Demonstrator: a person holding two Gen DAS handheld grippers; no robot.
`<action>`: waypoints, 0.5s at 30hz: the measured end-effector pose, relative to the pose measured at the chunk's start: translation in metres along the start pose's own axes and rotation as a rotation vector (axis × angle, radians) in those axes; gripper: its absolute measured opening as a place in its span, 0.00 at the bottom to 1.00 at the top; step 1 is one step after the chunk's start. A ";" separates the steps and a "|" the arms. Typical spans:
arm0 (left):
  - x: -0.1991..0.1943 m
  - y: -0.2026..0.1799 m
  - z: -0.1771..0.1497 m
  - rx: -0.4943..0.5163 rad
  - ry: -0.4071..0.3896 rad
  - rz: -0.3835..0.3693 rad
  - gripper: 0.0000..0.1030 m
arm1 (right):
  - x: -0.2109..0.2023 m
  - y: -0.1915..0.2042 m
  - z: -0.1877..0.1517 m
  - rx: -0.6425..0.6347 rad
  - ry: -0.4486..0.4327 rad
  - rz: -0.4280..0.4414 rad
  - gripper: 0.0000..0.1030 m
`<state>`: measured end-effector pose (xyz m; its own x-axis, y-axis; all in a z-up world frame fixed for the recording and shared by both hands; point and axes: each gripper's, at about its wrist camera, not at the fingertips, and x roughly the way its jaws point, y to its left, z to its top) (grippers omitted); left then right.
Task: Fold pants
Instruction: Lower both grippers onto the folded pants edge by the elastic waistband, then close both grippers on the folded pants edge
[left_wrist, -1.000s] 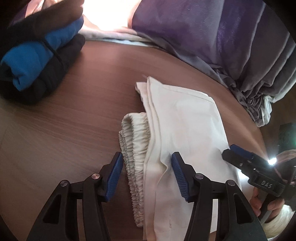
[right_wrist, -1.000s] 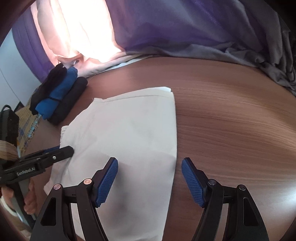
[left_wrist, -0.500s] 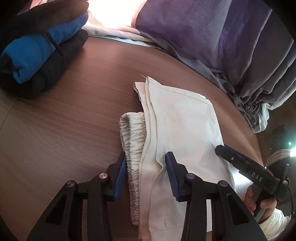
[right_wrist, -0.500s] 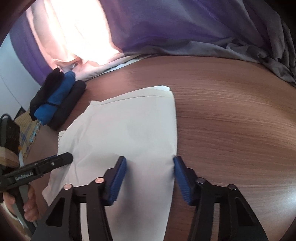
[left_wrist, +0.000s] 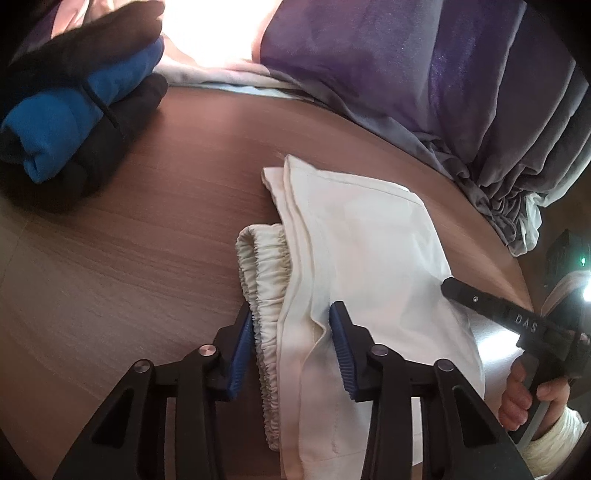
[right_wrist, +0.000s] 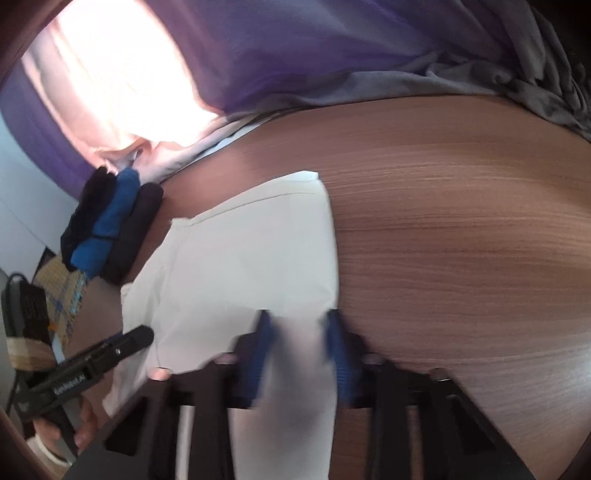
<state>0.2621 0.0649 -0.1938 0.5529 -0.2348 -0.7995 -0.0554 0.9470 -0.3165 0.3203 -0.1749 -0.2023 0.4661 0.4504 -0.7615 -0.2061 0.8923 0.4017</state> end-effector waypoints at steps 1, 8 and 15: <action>-0.001 -0.003 0.000 0.018 -0.004 0.007 0.33 | -0.001 -0.003 0.000 0.021 -0.003 0.007 0.16; -0.001 -0.006 0.001 0.052 -0.007 0.015 0.32 | -0.009 -0.003 -0.002 0.041 -0.005 0.001 0.14; 0.005 -0.010 0.000 0.075 0.003 0.036 0.36 | -0.009 -0.010 -0.010 0.071 0.009 -0.014 0.18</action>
<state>0.2655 0.0546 -0.1943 0.5488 -0.2012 -0.8114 -0.0127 0.9685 -0.2488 0.3098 -0.1879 -0.2044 0.4607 0.4381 -0.7719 -0.1380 0.8945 0.4253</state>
